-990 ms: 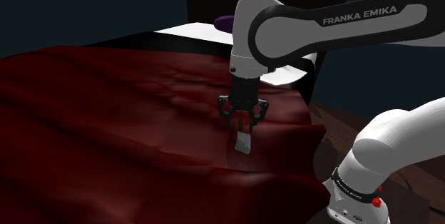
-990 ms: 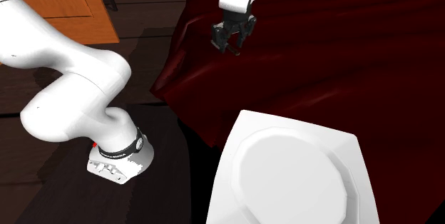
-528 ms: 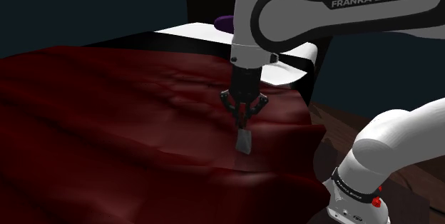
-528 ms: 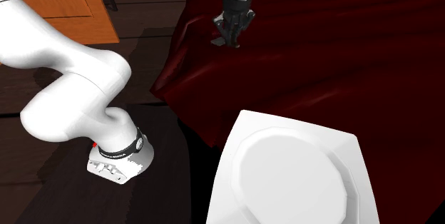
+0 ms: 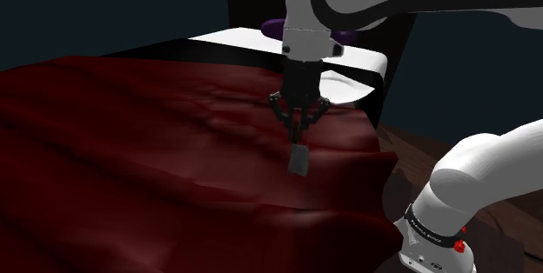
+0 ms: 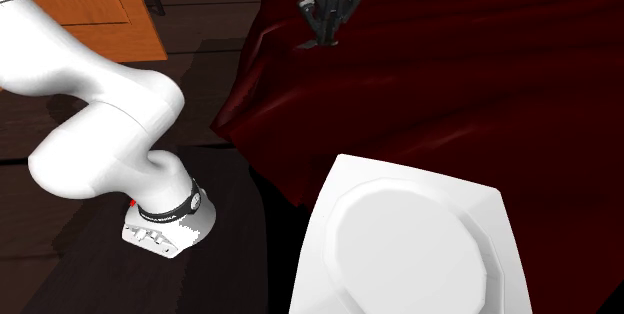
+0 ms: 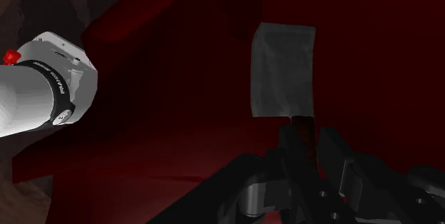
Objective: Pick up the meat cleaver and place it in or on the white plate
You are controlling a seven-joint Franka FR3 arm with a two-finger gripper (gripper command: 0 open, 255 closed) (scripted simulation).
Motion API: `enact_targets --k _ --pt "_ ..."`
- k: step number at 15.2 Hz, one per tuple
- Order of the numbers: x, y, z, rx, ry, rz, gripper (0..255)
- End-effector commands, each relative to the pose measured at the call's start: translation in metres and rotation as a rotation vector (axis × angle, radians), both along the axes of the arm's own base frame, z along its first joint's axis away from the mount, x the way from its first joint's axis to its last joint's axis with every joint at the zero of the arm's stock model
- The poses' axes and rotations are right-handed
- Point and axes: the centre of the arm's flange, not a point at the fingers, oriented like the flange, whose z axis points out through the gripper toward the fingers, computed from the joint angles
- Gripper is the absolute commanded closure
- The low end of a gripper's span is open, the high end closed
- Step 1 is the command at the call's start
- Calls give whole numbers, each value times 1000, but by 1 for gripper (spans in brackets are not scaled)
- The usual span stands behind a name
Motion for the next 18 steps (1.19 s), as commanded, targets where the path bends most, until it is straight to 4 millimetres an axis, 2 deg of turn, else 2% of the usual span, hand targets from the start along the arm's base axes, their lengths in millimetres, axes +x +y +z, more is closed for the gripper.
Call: enact_targets --k 1,4,18 --pt "-1 0 10 0 0 0 255" --pt "-1 0 25 0 0 0 255" --pt "67 -172 27 0 0 0 255"
